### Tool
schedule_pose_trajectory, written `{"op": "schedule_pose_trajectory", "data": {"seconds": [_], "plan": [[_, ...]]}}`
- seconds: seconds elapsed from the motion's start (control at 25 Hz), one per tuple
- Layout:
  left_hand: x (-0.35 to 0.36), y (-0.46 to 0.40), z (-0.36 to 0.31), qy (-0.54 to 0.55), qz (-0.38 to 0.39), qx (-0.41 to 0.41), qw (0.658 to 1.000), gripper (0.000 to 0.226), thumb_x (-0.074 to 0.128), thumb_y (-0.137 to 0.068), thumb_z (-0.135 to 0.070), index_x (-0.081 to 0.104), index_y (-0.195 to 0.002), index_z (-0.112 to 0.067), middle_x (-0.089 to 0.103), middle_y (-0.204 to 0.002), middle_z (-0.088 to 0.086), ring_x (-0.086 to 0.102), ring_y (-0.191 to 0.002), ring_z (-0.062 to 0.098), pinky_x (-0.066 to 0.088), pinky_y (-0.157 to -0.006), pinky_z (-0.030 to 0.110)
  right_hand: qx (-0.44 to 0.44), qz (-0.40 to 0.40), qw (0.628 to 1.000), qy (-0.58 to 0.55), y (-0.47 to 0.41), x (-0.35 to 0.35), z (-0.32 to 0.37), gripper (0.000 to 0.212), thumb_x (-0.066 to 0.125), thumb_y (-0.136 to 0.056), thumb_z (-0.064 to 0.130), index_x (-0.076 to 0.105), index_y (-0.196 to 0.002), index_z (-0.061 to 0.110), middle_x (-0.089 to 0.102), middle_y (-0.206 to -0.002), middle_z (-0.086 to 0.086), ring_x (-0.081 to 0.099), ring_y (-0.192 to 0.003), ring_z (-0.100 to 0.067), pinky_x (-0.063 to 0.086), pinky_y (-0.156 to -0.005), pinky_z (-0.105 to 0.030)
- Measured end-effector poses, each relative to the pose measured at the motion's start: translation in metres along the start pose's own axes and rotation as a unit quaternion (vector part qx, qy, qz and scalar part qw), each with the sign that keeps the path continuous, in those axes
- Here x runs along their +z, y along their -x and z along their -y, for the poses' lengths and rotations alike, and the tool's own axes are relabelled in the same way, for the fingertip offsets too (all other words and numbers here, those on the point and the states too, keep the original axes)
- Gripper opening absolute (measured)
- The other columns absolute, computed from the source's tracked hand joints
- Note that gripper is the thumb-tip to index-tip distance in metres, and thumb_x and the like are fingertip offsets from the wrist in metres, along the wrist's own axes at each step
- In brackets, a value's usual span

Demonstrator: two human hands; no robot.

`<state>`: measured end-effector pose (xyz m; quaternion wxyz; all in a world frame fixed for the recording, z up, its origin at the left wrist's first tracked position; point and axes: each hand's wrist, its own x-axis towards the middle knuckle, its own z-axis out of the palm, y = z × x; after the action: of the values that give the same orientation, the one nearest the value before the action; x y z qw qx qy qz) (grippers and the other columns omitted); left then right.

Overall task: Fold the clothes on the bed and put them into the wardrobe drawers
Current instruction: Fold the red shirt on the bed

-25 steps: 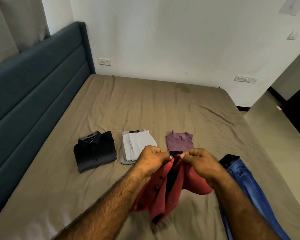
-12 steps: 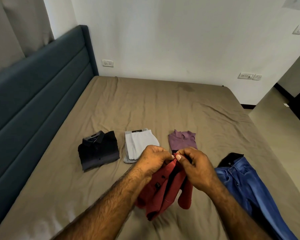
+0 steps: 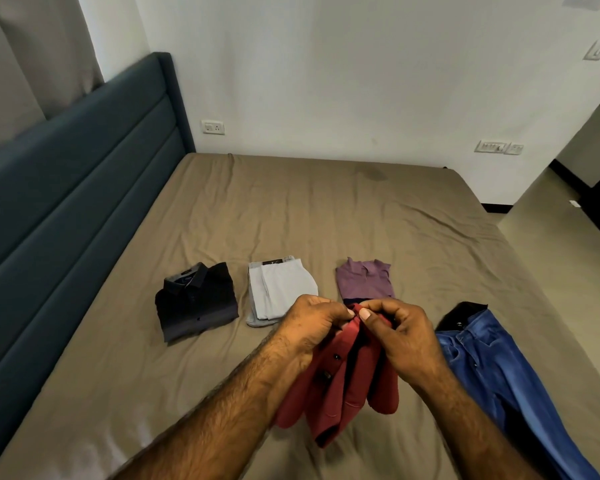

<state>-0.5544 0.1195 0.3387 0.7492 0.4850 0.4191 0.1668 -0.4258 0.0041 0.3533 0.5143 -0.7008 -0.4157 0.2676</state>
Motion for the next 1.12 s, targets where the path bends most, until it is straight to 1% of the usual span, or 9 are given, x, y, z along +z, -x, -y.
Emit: {"op": "schedule_pose_trajectory", "data": {"seconds": [0.24,0.32,0.44,0.6,0.76,0.88,0.96,1.04,1.12], "plan": [[0.001,0.002,0.003,0.048,0.010,-0.019,0.999,0.009,0.070,-0.088,0.001,0.075,-0.086,0.009,0.066,-0.065,0.014,0.060,-0.056,0.019,0.052,-0.057,0.025,-0.025,0.013,0.998,0.064,0.000,-0.003,-0.010,0.018,0.080,-0.091,0.015,0.082,-0.100,0.031,0.077,-0.095,0.017,0.073,-0.093,-0.005,0.056,-0.080,-0.017],[0.000,0.003,0.004,0.069,0.035,-0.019,0.997,0.009,0.069,-0.090,0.002,0.074,-0.085,0.007,0.067,-0.067,0.014,0.060,-0.058,0.019,0.053,-0.059,0.026,-0.048,-0.003,0.997,0.064,0.002,-0.004,-0.012,0.020,0.081,-0.090,0.014,0.083,-0.100,0.031,0.077,-0.094,0.016,0.073,-0.093,-0.007,0.055,-0.080,-0.016],[-0.003,0.006,0.002,0.058,0.075,0.020,0.995,0.009,0.070,-0.095,-0.001,0.075,-0.092,0.005,0.071,-0.073,0.014,0.064,-0.061,0.017,0.054,-0.060,0.024,-0.045,-0.022,0.998,0.025,0.004,-0.006,-0.009,0.016,0.080,-0.091,0.013,0.083,-0.100,0.026,0.078,-0.095,0.012,0.074,-0.092,-0.008,0.058,-0.080,-0.020],[-0.006,0.011,0.007,0.056,0.082,0.083,0.992,0.009,0.073,-0.096,-0.006,0.071,-0.101,0.001,0.073,-0.078,0.014,0.069,-0.064,0.018,0.057,-0.059,0.025,-0.047,-0.007,0.999,0.002,0.003,-0.006,-0.006,0.017,0.079,-0.091,0.010,0.082,-0.101,0.024,0.079,-0.097,0.007,0.075,-0.092,-0.012,0.060,-0.083,-0.026],[-0.012,0.013,0.012,0.056,0.066,0.148,0.985,0.031,0.077,-0.094,-0.009,0.070,-0.123,-0.009,0.069,-0.079,0.014,0.067,-0.061,0.019,0.055,-0.053,0.029,-0.035,0.009,0.999,-0.026,0.001,-0.003,0.000,0.016,0.078,-0.091,0.011,0.082,-0.102,0.021,0.080,-0.098,0.004,0.076,-0.092,-0.015,0.063,-0.083,-0.031],[-0.021,0.008,0.010,-0.033,0.026,0.241,0.970,0.018,0.080,-0.093,-0.015,0.083,-0.110,-0.022,0.074,-0.096,0.006,0.067,-0.075,0.016,0.054,-0.066,0.028,-0.043,0.004,0.999,-0.017,-0.003,0.003,0.008,0.015,0.080,-0.090,0.014,0.083,-0.102,0.023,0.080,-0.096,0.004,0.076,-0.091,-0.015,0.063,-0.080,-0.036],[-0.024,0.005,0.008,-0.073,-0.038,0.297,0.951,0.013,0.084,-0.086,-0.022,0.084,-0.095,-0.032,0.072,-0.100,-0.004,0.066,-0.088,0.010,0.051,-0.073,0.024,-0.067,-0.019,0.997,0.017,-0.007,0.007,0.012,0.014,0.082,-0.089,0.020,0.084,-0.101,0.027,0.080,-0.095,0.010,0.075,-0.092,-0.011,0.062,-0.079,-0.032],[-0.023,0.004,0.007,-0.085,-0.054,0.325,0.940,0.008,0.081,-0.088,-0.021,0.082,-0.092,-0.028,0.075,-0.103,-0.007,0.070,-0.099,0.008,0.055,-0.077,0.029,-0.084,-0.038,0.995,0.040,-0.009,0.009,0.014,0.014,0.083,-0.088,0.021,0.084,-0.100,0.028,0.079,-0.093,0.013,0.074,-0.093,-0.008,0.060,-0.080,-0.026],[-0.021,0.007,0.009,-0.077,-0.043,0.329,0.940,0.008,0.075,-0.094,-0.013,0.077,-0.093,-0.020,0.077,-0.094,0.000,0.073,-0.091,0.012,0.060,-0.077,0.037,-0.105,-0.049,0.990,0.074,-0.010,0.011,0.016,0.015,0.084,-0.087,0.021,0.084,-0.100,0.029,0.078,-0.092,0.015,0.073,-0.094,-0.006,0.058,-0.081,-0.023]]}}
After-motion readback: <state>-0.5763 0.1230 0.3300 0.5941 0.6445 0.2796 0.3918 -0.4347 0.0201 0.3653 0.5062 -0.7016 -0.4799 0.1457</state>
